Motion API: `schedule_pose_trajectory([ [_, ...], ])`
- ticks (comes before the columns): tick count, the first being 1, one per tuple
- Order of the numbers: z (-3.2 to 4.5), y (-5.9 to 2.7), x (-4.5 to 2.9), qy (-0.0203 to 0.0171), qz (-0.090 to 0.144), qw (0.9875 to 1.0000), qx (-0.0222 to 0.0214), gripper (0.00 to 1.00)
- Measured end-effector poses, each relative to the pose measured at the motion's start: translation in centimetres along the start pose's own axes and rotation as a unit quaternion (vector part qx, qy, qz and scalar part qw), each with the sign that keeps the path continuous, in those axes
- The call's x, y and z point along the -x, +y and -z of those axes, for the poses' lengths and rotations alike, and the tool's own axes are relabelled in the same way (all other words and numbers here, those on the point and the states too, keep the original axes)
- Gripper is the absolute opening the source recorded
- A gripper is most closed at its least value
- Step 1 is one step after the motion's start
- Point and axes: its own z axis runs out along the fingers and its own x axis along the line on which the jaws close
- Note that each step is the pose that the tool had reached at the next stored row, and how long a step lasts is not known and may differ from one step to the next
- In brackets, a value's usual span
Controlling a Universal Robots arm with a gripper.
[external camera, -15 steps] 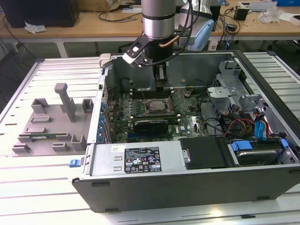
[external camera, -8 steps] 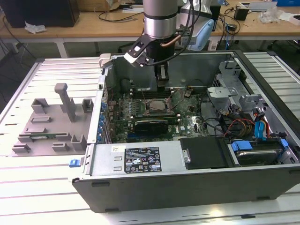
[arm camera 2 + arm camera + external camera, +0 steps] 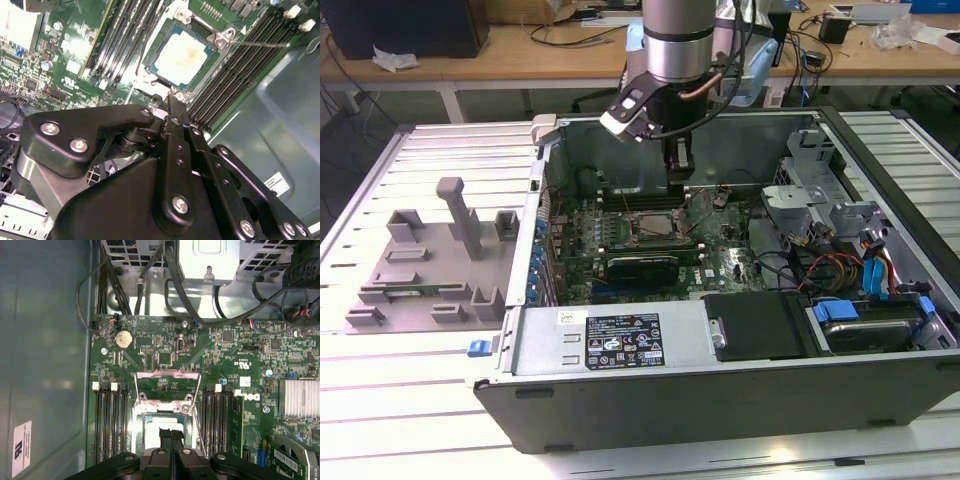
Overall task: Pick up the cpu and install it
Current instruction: 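Close the cpu cover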
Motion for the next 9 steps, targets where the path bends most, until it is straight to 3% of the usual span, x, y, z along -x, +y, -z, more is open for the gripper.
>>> schedule_pose_trajectory([
  [2,-0.02,0.44,0.01,0.0,0.0,1.0,0.0,0.11],
  [7,-0.17,3.42,0.09,0.0001,0.0,1.0,-0.0005,0.11],
  [9,-0.2,4.16,0.11,0.0,0.0,1.0,-0.0011,0.11],
])
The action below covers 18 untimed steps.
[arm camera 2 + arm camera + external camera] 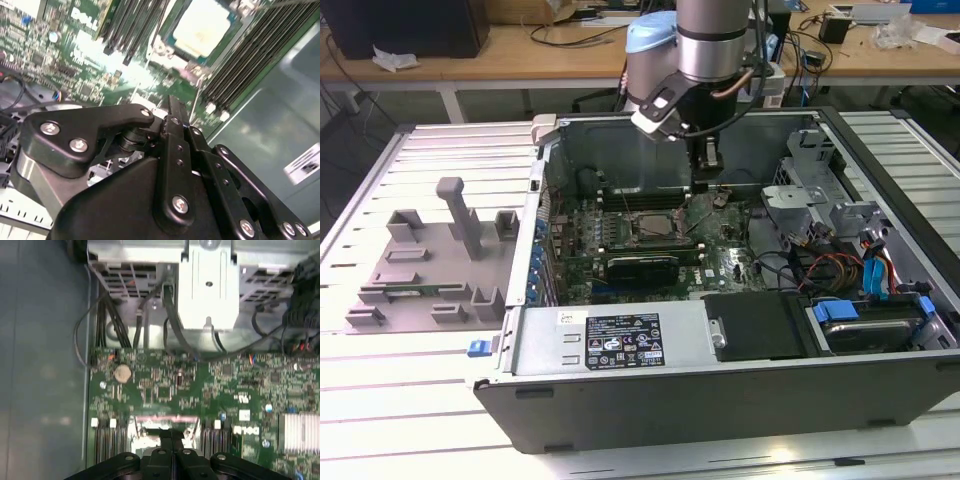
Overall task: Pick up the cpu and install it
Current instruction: 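Close the cpu cover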
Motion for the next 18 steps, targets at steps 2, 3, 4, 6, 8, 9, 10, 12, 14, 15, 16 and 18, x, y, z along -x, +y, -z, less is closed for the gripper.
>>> schedule_pose_trajectory([
  [2,-0.06,1.26,0.03,0.0,0.0,1.0,-0.0015,0.11],
  [3,-0.08,1.65,0.05,0.0,0.0,1.0,-0.0021,0.11],
  [4,-0.11,2.06,0.06,0.0,0.0,1.0,-0.0028,0.11],
  [6,-0.22,2.65,0.06,0.0002,0.0,1.0,-0.0044,0.11],
  [8,-0.57,3.11,0.08,0.0002,0.0,1.0,-0.008,0.11],
  [9,-0.82,3.29,0.08,0.0003,0.0,1.0,-0.0098,0.11],
  [10,-1.0,3.39,0.09,0.0003,0.0,0.9999,-0.011,0.11],
  [12,-1.83,3.63,0.09,0.0005,0.0,0.9999,-0.0165,0.11],
  [14,-2.26,3.61,0.09,0.0005,0.0,0.9998,-0.0206,0.11],
  [15,-2.38,3.61,0.09,0.0006,0.0,0.9998,-0.0217,0.11],
  [16,-2.47,3.6,0.09,0.0006,0.0,0.9998,-0.0222,0.11],
  [18,-2.47,3.6,0.09,0.0006,0.0,0.9998,-0.0223,0.11],
])
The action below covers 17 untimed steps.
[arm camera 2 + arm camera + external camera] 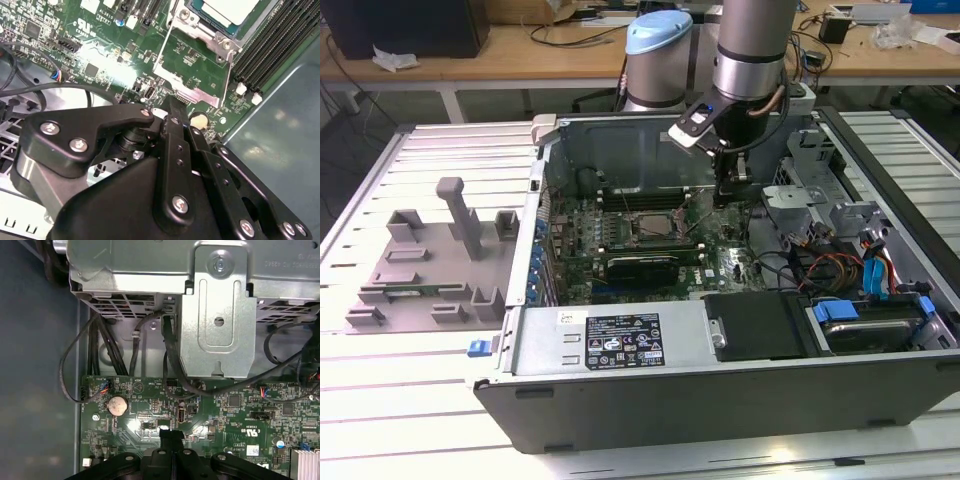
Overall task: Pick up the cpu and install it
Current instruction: 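Close the cpu cover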
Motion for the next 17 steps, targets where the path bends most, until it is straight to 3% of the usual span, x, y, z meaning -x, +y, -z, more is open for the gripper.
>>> schedule_pose_trajectory([
  [8,-0.01,-0.54,-0.02,0.0001,0.0,1.0,0.0,0.11],
  [17,0.0,-2.86,-0.08,0.0001,0.0,1.0,0.0007,0.11],
])
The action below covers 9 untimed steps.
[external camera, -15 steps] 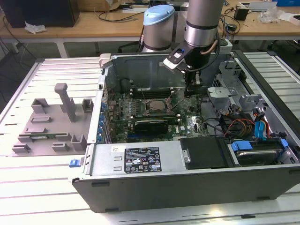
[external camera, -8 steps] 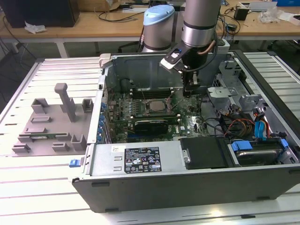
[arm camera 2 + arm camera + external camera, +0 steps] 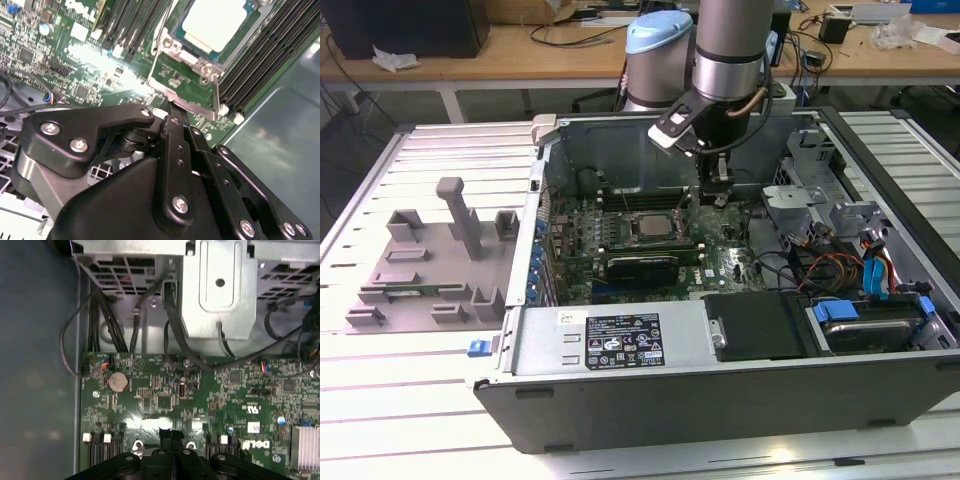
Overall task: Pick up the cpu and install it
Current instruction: 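Close the cpu cover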
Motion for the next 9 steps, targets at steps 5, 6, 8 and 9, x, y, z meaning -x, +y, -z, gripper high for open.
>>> schedule_pose_trajectory([
  [5,0.0,-1.21,-0.03,0.0,0.0,1.0,0.0008,0.11],
  [6,0.0,-1.53,-0.04,0.0,0.0,1.0,0.001,0.11],
  [8,0.0,-2.41,-0.07,0.0,0.0,1.0,0.0017,0.11],
  [9,0.01,-2.72,-0.07,0.0,0.0,1.0,0.0019,0.11],
])
